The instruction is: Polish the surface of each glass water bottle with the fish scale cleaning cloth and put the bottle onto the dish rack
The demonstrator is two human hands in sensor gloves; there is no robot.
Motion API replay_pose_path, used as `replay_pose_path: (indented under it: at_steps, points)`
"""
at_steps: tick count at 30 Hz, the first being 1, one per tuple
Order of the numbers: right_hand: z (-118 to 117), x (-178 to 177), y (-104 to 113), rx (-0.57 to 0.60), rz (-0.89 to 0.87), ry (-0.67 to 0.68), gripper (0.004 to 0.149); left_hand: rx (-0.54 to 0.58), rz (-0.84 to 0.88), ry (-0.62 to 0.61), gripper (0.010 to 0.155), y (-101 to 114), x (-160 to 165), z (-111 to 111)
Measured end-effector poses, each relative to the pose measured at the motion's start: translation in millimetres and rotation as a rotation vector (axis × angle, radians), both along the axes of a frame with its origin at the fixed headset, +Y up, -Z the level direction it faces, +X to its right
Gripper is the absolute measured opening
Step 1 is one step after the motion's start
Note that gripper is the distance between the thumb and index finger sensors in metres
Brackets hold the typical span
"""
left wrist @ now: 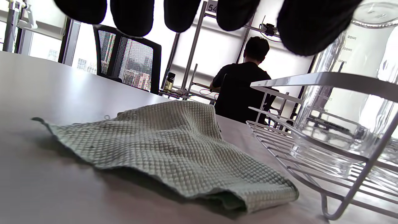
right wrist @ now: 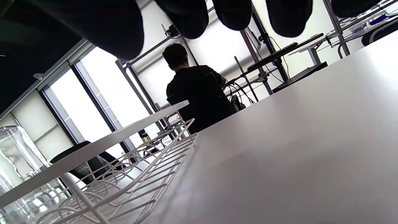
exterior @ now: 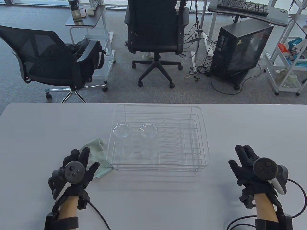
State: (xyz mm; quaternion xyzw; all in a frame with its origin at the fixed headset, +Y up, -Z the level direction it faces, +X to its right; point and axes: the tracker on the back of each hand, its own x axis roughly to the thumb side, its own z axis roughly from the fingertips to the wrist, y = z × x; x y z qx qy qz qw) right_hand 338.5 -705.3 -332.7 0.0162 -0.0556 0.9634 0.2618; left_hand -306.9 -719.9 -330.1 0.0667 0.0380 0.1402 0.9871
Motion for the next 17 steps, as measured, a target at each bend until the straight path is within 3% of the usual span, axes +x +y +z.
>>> replay_pose_path:
  at_steps: [9,17]
  points:
    - [-2.4,-19.4,-6.3,-0.036,0.180,0.040,0.075,-0.166,-0.053,-0.044,0.084,-9.9,2.7,-6.4]
    - [-4.3,-41.3,-17.1,-0.119,0.411,0.054,0.077,-0.183,-0.069,-0.034,0.082,-14.5,3.3,-6.1]
